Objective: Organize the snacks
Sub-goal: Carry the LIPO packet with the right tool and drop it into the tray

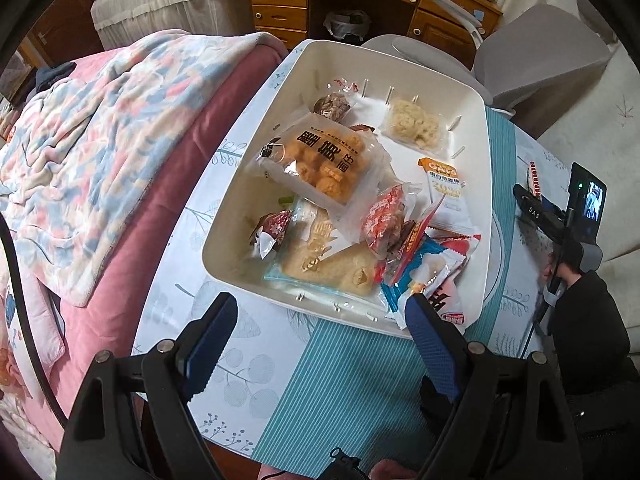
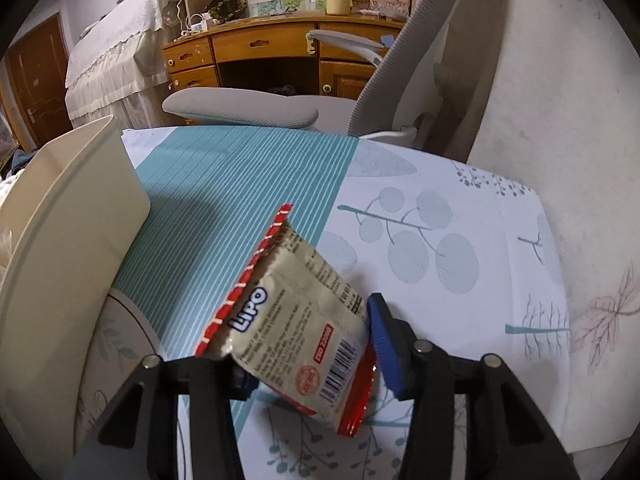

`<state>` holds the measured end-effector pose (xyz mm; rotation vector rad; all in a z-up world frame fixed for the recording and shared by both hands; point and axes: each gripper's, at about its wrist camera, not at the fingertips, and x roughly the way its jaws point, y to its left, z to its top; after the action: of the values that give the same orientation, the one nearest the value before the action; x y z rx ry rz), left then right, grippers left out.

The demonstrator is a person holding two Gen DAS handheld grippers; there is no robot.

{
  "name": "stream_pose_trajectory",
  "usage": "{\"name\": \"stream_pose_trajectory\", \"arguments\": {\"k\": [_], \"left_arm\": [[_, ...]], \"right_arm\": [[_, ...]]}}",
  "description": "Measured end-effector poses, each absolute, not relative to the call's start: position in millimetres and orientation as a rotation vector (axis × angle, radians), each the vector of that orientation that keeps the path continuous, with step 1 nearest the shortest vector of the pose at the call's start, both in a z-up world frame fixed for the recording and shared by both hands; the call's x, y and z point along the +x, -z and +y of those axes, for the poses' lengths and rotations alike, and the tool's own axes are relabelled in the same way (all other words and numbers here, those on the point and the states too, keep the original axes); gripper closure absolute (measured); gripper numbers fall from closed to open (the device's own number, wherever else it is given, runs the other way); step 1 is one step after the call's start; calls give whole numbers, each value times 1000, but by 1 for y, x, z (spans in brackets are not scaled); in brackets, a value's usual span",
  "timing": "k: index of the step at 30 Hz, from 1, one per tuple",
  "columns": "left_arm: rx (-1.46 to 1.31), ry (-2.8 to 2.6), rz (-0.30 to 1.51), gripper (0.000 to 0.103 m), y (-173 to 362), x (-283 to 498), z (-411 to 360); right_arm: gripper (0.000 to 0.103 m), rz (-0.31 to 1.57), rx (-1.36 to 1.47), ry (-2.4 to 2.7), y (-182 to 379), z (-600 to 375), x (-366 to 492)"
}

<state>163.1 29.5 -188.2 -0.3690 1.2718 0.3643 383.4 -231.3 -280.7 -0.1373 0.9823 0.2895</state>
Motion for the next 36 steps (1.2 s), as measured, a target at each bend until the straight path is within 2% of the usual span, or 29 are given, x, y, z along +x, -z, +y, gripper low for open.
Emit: {"name": "stream_pose_trajectory", "arguments": {"k": [5,8,9,10,22,36], "left_arm": [[-358,-356,1253,18,178,156,29],[-348,-350,1242,18,171,151,31],[-344,-348,1239,18,169,149,32],[-344,-347,1234,18,167,147,33],[-335,-211,1183,18,155,132,62],[-230,-21,1132,18,141,124,127]], "right_arm": [[67,1033,-71,-279,275,-236,377],[76,1073,-10,-275,270,-237,371],[84,1080,16,-272,268,-238,369],[84,1085,41,-271,265,-240,366],[86,1023,151,-276,209,-216,320],[86,894,275,-303,144,-127,246]]}}
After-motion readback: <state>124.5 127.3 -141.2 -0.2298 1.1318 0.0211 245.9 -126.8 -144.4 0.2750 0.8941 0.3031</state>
